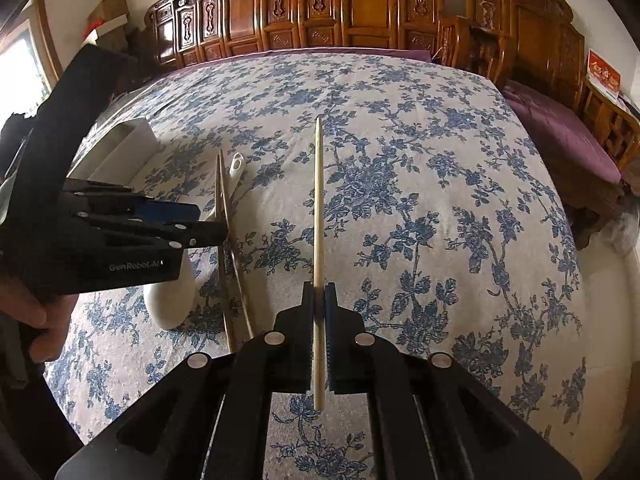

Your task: Organize utensils

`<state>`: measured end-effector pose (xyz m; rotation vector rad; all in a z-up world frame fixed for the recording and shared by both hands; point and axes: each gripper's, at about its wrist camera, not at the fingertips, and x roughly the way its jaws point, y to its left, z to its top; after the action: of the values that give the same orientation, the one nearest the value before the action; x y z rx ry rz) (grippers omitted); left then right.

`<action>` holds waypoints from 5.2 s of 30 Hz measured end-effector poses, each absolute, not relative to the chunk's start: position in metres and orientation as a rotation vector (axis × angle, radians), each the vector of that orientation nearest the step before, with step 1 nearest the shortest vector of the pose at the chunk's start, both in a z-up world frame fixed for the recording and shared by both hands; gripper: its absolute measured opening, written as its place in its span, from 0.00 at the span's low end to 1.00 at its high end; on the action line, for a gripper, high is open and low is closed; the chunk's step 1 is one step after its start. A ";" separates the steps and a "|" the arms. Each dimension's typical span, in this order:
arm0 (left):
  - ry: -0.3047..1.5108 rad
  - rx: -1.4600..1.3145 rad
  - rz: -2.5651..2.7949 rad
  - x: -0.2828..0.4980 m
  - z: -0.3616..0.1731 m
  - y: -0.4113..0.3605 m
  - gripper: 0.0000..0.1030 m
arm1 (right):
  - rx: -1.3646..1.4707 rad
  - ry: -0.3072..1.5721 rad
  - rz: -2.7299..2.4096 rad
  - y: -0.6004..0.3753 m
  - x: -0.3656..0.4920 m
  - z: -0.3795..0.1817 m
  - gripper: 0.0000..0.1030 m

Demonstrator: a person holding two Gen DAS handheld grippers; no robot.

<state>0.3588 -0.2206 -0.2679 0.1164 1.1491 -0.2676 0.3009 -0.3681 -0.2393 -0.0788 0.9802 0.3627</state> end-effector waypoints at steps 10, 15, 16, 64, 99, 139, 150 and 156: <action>1.156 0.164 -0.226 0.366 -0.267 -0.221 0.38 | -0.081 0.977 0.373 -0.363 0.299 -0.237 0.06; 1.170 0.110 -0.209 0.375 -0.267 -0.205 0.35 | -0.083 0.971 0.375 -0.362 0.298 -0.235 0.06; 1.171 0.105 -0.212 0.375 -0.267 -0.203 0.33 | -0.081 0.970 0.376 -0.363 0.298 -0.235 0.06; 1.203 -0.121 -0.094 0.435 -0.271 -0.133 0.10 | -0.107 0.971 0.389 -0.354 0.299 -0.237 0.06; 1.223 0.150 -0.208 0.376 -0.272 -0.202 0.21 | -0.080 0.937 0.373 -0.366 0.296 -0.226 0.06; 1.139 -0.015 -0.202 0.417 -0.258 -0.133 0.04 | -0.119 0.952 0.393 -0.352 0.297 -0.235 0.06; 0.999 -0.061 -0.233 0.407 -0.195 -0.121 0.04 | -0.126 0.914 0.402 -0.335 0.295 -0.214 0.06; 0.955 -0.022 -0.238 0.384 -0.165 -0.107 0.04 | -0.140 0.884 0.435 -0.304 0.291 -0.194 0.06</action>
<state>0.3836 -0.1073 -0.1647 -0.0221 0.9550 -0.2379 0.2911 -0.3045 -0.1936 -0.1396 0.8838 0.4349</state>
